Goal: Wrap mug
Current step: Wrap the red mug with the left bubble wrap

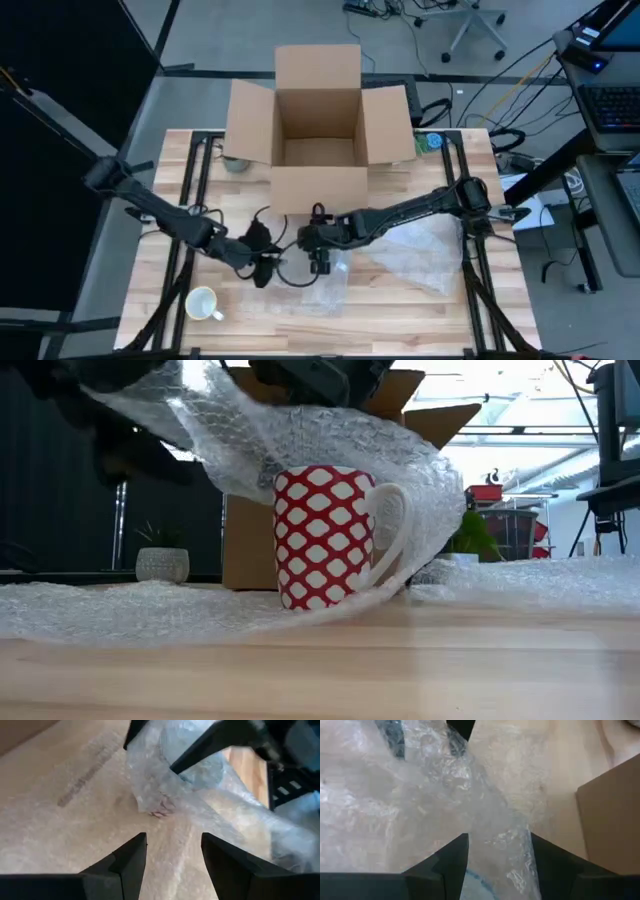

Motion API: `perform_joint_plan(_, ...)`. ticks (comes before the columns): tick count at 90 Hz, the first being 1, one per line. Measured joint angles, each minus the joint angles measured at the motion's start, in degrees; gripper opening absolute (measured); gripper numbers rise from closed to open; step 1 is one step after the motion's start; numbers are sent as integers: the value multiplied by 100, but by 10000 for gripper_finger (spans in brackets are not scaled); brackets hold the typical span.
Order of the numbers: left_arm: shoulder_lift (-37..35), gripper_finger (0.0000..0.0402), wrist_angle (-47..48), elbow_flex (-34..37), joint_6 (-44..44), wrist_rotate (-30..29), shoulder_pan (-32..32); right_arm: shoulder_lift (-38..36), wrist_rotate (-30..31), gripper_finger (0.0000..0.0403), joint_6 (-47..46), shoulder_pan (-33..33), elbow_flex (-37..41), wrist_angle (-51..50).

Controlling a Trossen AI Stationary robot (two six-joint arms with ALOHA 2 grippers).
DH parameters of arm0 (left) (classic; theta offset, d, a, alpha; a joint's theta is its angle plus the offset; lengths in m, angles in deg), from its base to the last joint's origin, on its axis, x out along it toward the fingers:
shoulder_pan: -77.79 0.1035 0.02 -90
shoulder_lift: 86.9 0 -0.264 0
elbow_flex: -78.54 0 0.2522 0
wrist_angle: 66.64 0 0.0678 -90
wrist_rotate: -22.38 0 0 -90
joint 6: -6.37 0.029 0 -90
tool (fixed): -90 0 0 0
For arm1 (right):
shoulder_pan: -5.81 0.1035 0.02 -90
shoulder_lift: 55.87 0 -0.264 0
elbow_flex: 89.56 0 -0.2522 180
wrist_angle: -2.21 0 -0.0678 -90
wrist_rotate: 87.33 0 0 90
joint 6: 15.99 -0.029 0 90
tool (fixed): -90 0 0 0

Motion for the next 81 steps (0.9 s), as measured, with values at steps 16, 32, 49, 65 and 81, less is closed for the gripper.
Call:
perform_joint_plan(16, -533, 178, 116, -7, 73, -99, -22, 0, 0, 176, 20, 0, 0, 54)
perform_joint_plan(32, -866, 178, 374, -7, 161, 370, -20, 0, 0, 176, 60, 0, 0, 54)
perform_joint_plan(49, -644, 178, 303, -15, 15, 169, 59, 0, 0, 176, 64, 0, 0, 63)
perform_joint_plan(65, -38, 178, 281, -13, -17, 155, 204, 0, -5, 176, 105, 2, 0, 63)
perform_joint_plan(81, 561, 178, -569, -13, 15, 378, 225, 0, -9, 176, 108, 0, 0, 63)
